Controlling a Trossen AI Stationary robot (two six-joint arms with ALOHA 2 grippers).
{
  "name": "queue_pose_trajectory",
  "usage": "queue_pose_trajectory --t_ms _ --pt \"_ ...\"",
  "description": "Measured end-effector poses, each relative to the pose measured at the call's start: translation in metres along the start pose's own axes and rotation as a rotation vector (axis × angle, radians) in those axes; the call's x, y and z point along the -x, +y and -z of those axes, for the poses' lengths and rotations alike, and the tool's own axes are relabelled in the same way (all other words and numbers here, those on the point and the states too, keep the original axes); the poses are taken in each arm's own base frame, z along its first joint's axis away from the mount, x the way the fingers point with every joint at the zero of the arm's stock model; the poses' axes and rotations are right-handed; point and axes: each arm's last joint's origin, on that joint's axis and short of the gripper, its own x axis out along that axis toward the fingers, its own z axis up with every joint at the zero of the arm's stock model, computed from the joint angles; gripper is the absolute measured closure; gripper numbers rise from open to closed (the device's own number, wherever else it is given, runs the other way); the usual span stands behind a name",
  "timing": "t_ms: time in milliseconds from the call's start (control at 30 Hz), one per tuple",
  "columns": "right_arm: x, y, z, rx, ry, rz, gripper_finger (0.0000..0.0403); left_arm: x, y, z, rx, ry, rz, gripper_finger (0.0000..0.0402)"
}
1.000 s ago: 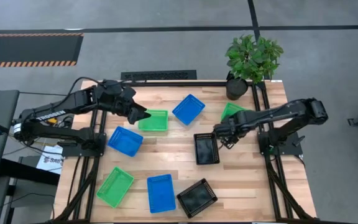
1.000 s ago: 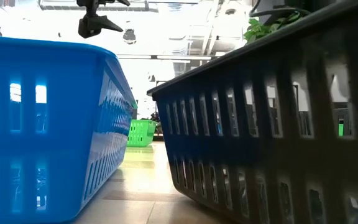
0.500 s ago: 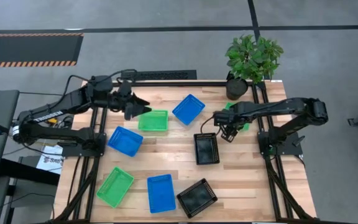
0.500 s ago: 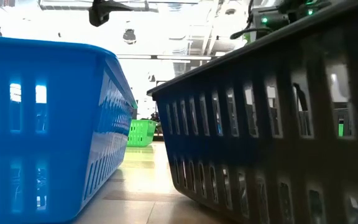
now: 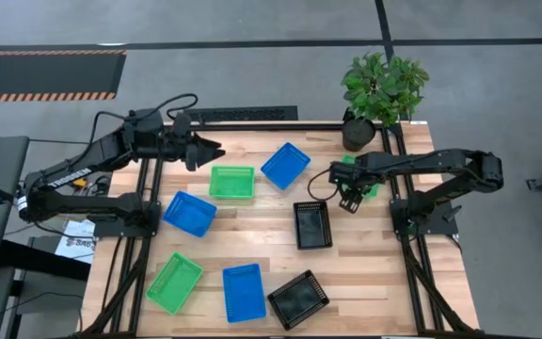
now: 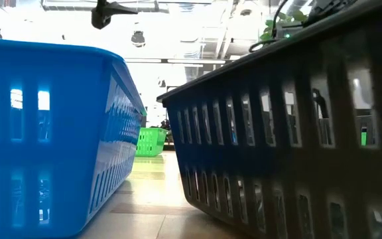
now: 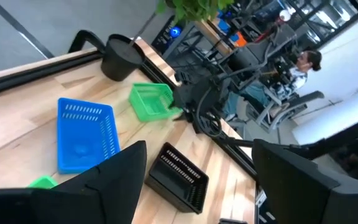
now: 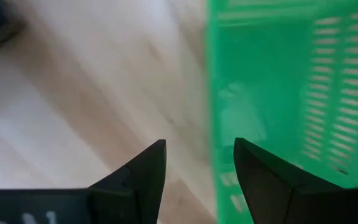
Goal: Stack baskets by color
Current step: Stack the top right green bin on the top left green bin
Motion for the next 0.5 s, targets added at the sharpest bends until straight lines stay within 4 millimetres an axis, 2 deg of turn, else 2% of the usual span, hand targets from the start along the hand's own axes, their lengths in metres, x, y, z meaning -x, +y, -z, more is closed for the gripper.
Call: queue_pose_trajectory --t_ms 167,367,500 --pt "-0.009 0.0 -0.002 0.05 -0.057 -0.028 0.0193 0.0 0.001 -0.001 0.023 -0.011 -0.015 0.0123" --pt "-0.031 -0.009 0.002 0.001 -0.051 -0.03 0.0204 0.0 0.001 -0.001 0.026 -0.022 -0.029 0.0123" --pt "-0.033 -0.011 0.002 -0.017 -0.053 -0.041 0.0233 0.0 0.001 -0.001 0.027 -0.021 -0.029 0.0123"
